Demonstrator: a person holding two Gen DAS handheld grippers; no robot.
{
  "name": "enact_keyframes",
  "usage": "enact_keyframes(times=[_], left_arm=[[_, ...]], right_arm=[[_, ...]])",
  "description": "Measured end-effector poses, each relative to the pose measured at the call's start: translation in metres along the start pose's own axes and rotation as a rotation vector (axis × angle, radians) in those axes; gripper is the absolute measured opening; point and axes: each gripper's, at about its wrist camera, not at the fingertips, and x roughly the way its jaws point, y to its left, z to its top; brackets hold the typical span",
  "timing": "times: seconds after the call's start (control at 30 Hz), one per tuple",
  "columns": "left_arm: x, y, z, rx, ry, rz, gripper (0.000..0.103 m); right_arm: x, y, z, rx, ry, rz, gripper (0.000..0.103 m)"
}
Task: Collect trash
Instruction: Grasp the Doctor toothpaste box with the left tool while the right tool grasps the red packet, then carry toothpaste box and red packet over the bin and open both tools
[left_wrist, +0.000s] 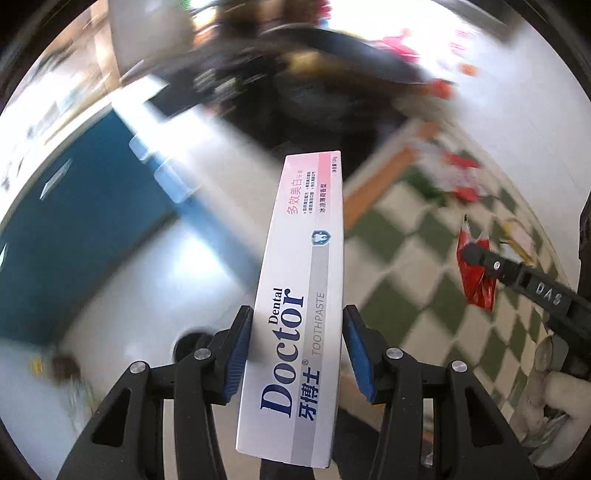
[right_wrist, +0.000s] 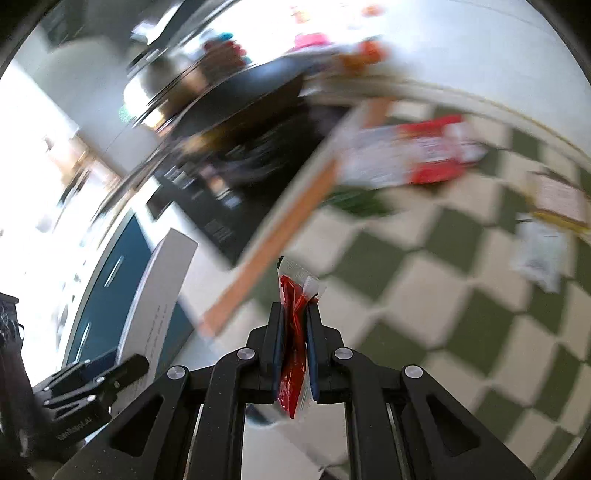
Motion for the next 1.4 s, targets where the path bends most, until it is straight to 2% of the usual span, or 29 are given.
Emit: enact_keyframes(times=[0.17, 0.27, 0.37, 0.5, 0.63, 0.8, 0.93, 1.03, 1.1, 1.17, 1.27, 1.3, 1.33, 1.37, 1.4], left_arm=[[0.026, 0.111, -0.063, -0.220, 0.099, 0.035, 0.045], [0.073, 0.171, -0.107, -0.356, 0.181, 0.027, 0.045], [0.134, 0.215, -0.146, -0.444, 0.262, 0.000, 0.045], [0.251, 0.261, -0.199, -0.512, 0.395, -0.010, 0.045], [0.364, 0.294, -0.241, -0.584, 0.496, -0.061, 0.045], [0.457, 0.328, -0.267, -0.652, 0.545, -0.102, 0.045], [0.493, 0.344, -0.274, -0.667, 0.555, -0.105, 0.045], [0.509, 0.348, -0.284, -0.667, 0.568, -0.105, 0.045], [0.513, 0.351, -0.286, -0.667, 0.574, -0.100, 0.046], [0.516, 0.353, -0.286, -0.676, 0.581, -0.056, 0.048], [0.506, 0.357, -0.285, -0.716, 0.545, -0.022, 0.048], [0.501, 0.358, -0.284, -0.724, 0.531, -0.012, 0.055], [0.493, 0.358, -0.284, -0.728, 0.519, -0.001, 0.061], [0.485, 0.360, -0.282, -0.731, 0.502, 0.010, 0.069], [0.477, 0.360, -0.280, -0.729, 0.479, 0.028, 0.070]], right_arm=[[0.079, 0.090, -0.055, -0.131, 0.130, 0.083, 0.012], [0.137, 0.125, -0.096, -0.205, 0.192, 0.091, 0.012], [0.215, 0.143, -0.148, -0.289, 0.279, 0.056, 0.011], [0.327, 0.137, -0.221, -0.330, 0.420, 0.011, 0.011], [0.436, 0.115, -0.285, -0.321, 0.541, -0.006, 0.011], [0.527, 0.099, -0.329, -0.313, 0.609, 0.011, 0.011], [0.575, 0.097, -0.355, -0.352, 0.636, 0.006, 0.011], [0.596, 0.098, -0.364, -0.382, 0.646, -0.002, 0.011], [0.604, 0.100, -0.373, -0.395, 0.649, -0.008, 0.011], [0.609, 0.097, -0.373, -0.404, 0.660, -0.019, 0.012], [0.616, 0.098, -0.377, -0.419, 0.693, -0.033, 0.015], [0.617, 0.098, -0.378, -0.428, 0.703, -0.043, 0.016], [0.617, 0.098, -0.378, -0.433, 0.708, -0.045, 0.022], [0.615, 0.099, -0.378, -0.445, 0.709, -0.049, 0.033], [0.613, 0.101, -0.377, -0.460, 0.704, -0.060, 0.041]])
